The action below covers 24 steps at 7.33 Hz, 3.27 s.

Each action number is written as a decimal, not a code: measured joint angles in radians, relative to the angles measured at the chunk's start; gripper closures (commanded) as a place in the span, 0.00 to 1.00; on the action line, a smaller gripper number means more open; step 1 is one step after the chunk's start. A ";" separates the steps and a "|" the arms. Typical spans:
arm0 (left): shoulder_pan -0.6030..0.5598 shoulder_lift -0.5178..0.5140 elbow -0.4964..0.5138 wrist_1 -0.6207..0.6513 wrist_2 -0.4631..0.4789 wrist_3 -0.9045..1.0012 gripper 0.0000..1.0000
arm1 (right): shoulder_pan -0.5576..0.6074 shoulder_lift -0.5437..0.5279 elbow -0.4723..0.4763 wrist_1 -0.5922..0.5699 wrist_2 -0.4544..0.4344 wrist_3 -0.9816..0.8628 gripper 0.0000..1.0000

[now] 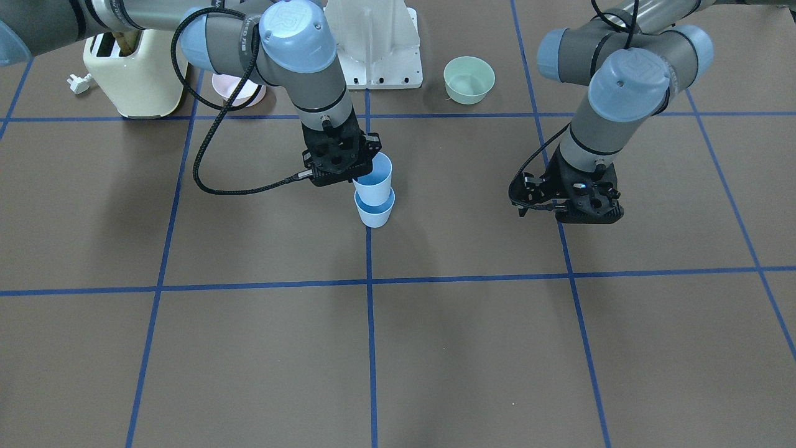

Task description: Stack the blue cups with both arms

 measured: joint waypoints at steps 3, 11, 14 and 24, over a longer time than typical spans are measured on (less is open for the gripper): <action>-0.001 0.000 -0.001 0.000 0.000 -0.001 0.03 | 0.000 0.000 -0.001 0.000 0.002 -0.001 0.34; -0.187 0.055 0.033 0.018 -0.092 0.320 0.00 | 0.242 -0.153 0.028 0.161 0.014 -0.164 0.00; -0.369 0.137 0.094 0.019 -0.155 0.631 0.00 | 0.343 -0.193 -0.056 0.252 -0.012 -0.300 0.00; -0.753 0.334 0.333 -0.052 -0.219 1.138 0.00 | 0.910 -0.615 -0.118 0.092 0.273 -0.868 0.00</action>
